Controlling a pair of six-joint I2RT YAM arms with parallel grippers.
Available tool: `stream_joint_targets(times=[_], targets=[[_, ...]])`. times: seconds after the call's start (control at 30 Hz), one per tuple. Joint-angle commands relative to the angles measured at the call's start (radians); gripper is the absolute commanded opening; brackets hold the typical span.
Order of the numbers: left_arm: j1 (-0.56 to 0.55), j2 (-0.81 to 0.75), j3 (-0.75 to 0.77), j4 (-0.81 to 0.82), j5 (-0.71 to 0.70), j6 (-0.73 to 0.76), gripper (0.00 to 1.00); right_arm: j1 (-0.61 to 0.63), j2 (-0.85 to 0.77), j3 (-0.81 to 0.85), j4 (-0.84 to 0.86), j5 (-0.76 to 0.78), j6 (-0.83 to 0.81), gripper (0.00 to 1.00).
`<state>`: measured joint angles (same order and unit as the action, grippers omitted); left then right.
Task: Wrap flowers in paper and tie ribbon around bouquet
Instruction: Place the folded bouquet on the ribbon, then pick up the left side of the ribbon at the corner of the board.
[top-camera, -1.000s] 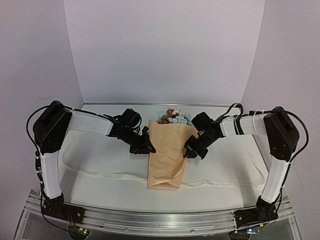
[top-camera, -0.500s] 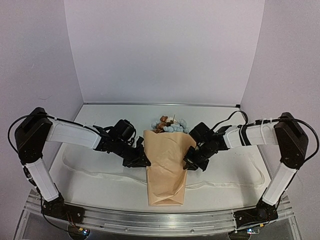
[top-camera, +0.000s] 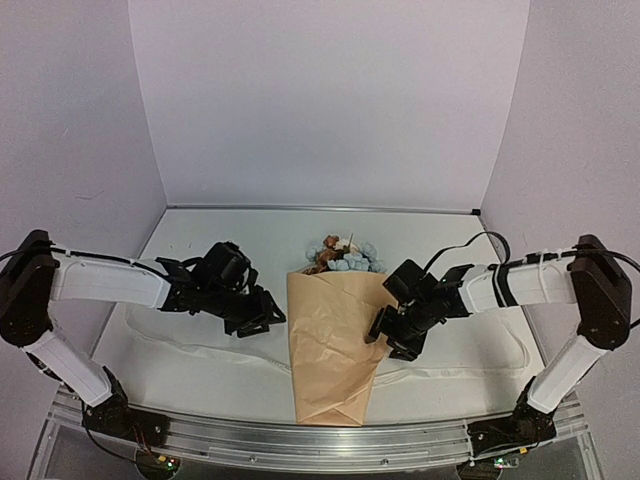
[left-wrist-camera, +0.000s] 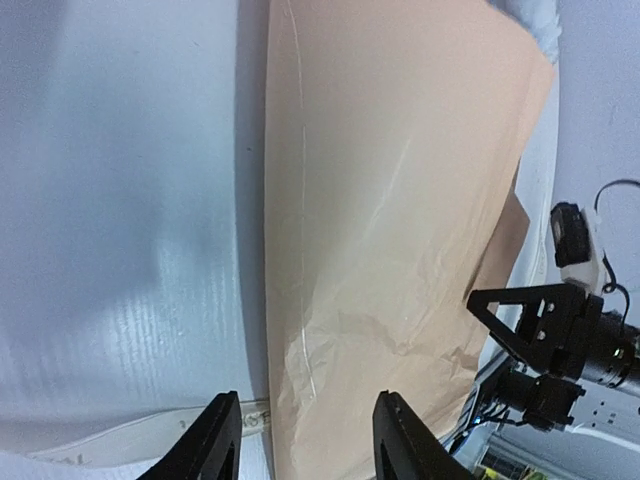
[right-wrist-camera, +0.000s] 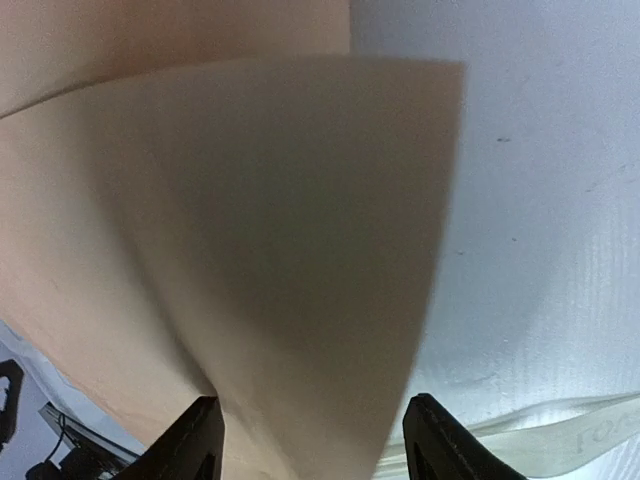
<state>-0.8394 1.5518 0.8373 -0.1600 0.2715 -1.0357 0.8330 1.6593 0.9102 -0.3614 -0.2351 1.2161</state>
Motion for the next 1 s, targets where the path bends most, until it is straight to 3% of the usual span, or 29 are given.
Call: stream_joint_targets(times=[0.0, 0.13, 0.3, 0.47, 0.67, 0.97], targets=[[-0.001, -0.146, -0.008, -0.189, -0.279, -0.107, 0.53, 0.003, -0.143, -0.034, -0.115, 0.094, -0.113, 0.74], [0.0, -0.259, -0.039, -0.395, -0.5, -0.27, 0.65, 0.002, -0.263, -0.075, -0.242, 0.19, -0.222, 0.97], [0.014, -0.446, -0.159, -0.592, -0.637, -0.49, 0.68, -0.013, -0.416, -0.106, -0.414, 0.311, -0.313, 0.98], [0.082, -0.552, -0.256, -0.69, -0.679, -0.581, 0.69, -0.057, -0.571, -0.179, -0.532, 0.397, -0.299, 0.98], [0.286, -0.565, -0.315, -0.648, -0.659, -0.442, 0.69, -0.152, -0.732, -0.316, -0.539, 0.421, -0.231, 0.98], [0.522, -0.396, -0.297, -0.486, -0.61, -0.206, 0.69, -0.23, -0.797, -0.387, -0.589, 0.382, -0.204, 0.98]])
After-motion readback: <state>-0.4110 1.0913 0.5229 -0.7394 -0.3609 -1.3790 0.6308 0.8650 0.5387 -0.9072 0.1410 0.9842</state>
